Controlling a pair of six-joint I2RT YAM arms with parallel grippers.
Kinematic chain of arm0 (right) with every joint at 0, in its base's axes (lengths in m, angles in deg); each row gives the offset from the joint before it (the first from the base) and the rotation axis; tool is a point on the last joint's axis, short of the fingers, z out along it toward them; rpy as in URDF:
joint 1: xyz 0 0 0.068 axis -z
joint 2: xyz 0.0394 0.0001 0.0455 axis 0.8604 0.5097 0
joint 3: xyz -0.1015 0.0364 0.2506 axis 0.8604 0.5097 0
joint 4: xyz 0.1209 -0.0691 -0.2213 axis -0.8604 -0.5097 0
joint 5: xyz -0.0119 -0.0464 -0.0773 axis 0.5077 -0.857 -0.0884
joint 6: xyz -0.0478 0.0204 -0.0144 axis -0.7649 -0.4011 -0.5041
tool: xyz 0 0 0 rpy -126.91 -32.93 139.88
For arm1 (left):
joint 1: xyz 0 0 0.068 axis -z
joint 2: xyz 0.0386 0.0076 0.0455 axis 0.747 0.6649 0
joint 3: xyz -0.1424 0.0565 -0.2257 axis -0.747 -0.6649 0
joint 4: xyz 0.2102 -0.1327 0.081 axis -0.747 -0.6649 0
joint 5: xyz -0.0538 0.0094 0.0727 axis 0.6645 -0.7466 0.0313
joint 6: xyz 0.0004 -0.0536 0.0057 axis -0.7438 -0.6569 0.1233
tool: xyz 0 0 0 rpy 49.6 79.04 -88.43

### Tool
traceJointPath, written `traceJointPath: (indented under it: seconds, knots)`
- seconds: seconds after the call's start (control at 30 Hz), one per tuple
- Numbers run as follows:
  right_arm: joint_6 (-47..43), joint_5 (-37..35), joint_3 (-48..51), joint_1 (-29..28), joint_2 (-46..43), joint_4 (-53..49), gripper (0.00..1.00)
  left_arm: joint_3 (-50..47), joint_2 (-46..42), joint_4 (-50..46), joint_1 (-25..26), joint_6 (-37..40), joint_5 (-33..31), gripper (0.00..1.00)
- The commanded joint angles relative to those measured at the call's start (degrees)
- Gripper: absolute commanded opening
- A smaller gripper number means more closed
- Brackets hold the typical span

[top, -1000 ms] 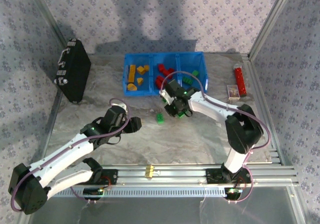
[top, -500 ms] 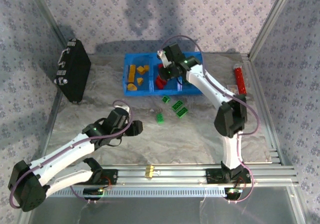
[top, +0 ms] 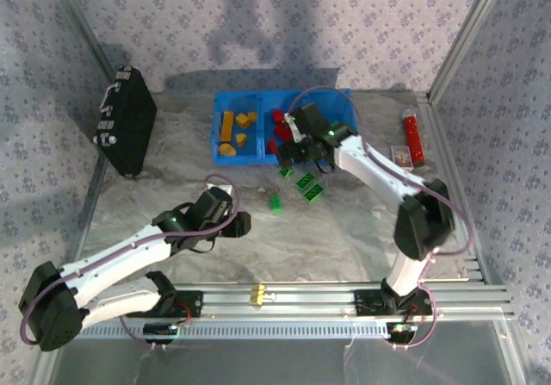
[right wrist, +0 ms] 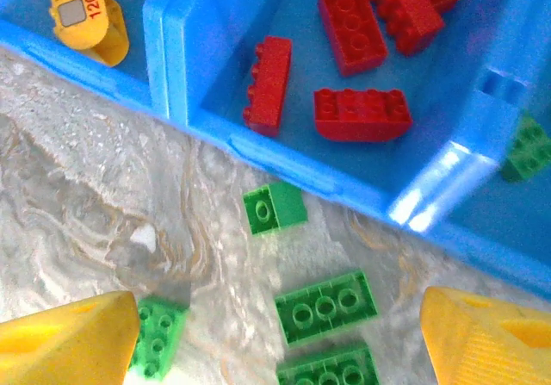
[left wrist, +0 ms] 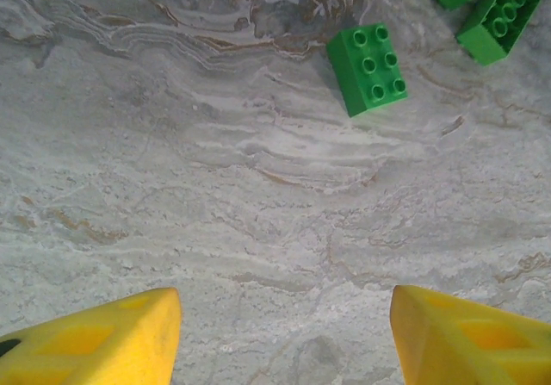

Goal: Sort the legos into containers by color
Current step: Place the lego in the container, then pick up the lego from the center of the table.

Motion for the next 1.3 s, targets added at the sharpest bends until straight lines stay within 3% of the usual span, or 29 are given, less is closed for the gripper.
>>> traceJointPath:
  seconds: [0.0,0.3,0.47,0.87,1.1,1.27]
  knots:
    - [2.7,-1.4,7.6,-0.2,-10.4,4.9,0.87,3.1,2.5,3.0,1.1,0.4,0.1,0.67]
    - [8.7,-5.3,30.9,0.9,-36.5,5.5,0.92,11.1,15.5,5.4,4.2,0.8,0.6,0.71]
    - [10.4,-4.8,37.3,3.8,-44.5,3.7,0.93,18.7,25.3,4.1,5.4,1.3,1.4,0.71]
    - [11.1,-2.1,42.1,7.4,-49.5,3.7,0.94,38.4,47.0,-9.7,5.3,0.8,-3.1,0.68]
    - [11.2,-0.9,42.7,8.2,-49.7,4.6,0.94,38.9,48.5,-11.9,5.0,-0.7,-6.1,0.68]
    - [11.5,-0.2,43.5,8.4,-49.4,5.4,0.94,38.6,49.8,-10.4,4.5,-0.8,-4.8,0.68]
